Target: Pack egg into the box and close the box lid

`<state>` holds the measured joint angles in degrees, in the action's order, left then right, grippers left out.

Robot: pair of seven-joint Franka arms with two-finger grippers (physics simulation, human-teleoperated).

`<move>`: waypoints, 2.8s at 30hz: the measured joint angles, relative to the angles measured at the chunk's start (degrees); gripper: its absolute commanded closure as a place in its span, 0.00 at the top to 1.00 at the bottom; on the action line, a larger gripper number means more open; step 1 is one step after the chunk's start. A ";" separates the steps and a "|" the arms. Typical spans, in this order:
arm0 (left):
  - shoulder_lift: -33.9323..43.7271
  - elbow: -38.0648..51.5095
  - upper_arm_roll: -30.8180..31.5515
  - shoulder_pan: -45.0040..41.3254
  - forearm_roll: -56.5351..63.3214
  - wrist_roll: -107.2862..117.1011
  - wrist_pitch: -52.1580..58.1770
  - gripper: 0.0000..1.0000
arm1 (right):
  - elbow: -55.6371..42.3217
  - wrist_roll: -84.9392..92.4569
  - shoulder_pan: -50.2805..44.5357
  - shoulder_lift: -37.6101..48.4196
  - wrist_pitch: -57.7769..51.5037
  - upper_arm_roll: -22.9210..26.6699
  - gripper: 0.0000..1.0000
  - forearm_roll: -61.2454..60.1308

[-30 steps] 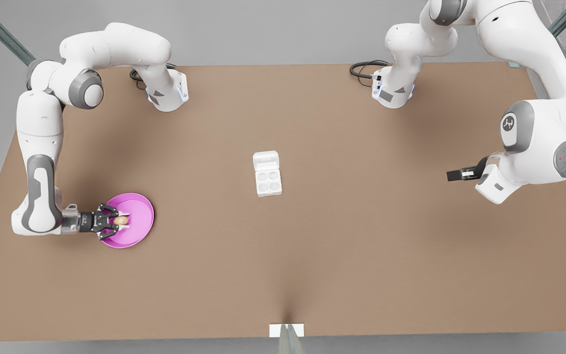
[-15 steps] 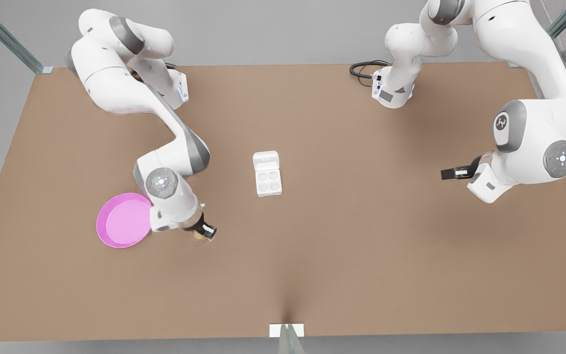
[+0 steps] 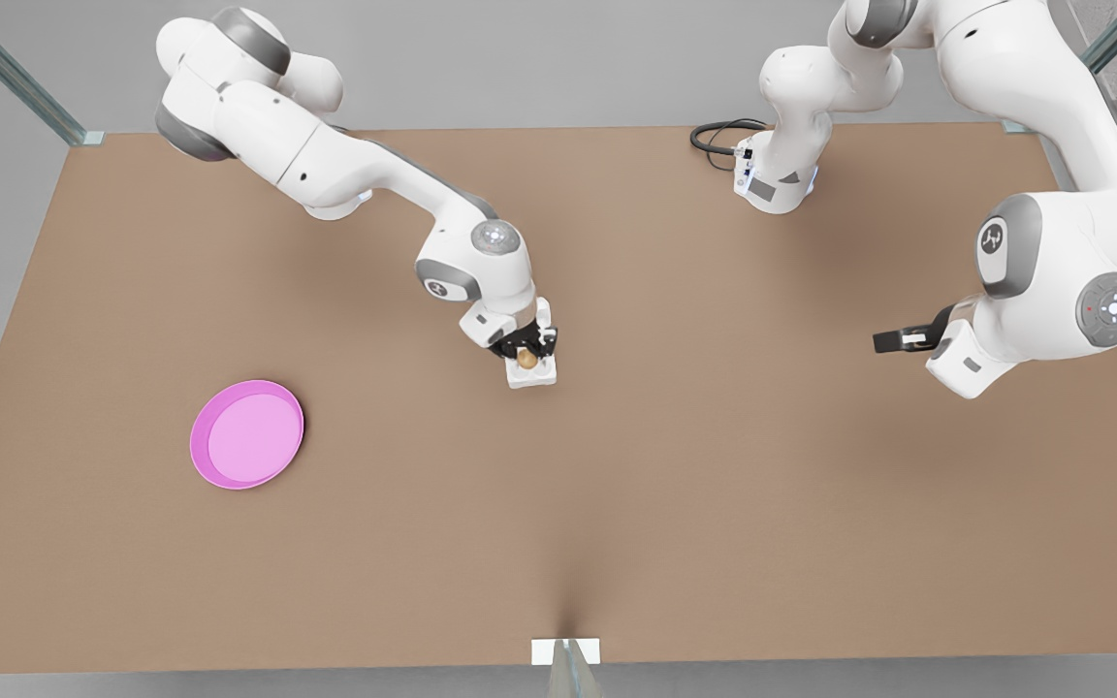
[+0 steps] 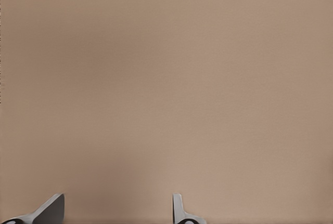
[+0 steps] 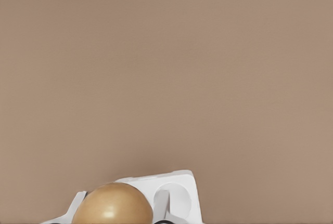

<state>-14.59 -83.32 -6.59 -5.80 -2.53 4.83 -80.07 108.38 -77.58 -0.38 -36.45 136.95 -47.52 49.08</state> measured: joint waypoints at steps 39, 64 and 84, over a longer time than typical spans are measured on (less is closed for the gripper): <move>0.60 0.00 0.00 -0.01 -0.09 -0.49 0.49 1.00 | -33.49 73.27 4.34 19.37 -55.52 46.29 1.00 -54.07; -18.67 4.74 5.36 -53.80 -13.48 67.29 -26.54 0.21 | -35.78 72.41 3.77 18.96 -54.51 45.76 1.00 -54.21; -27.81 4.65 5.01 -51.87 -10.16 63.90 -35.20 0.21 | -35.63 72.48 4.38 18.99 -53.72 45.85 1.00 -54.00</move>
<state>-42.40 -78.67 -1.58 -57.67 -12.69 68.73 -115.27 72.75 -5.10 4.00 -17.45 83.23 -1.67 -4.92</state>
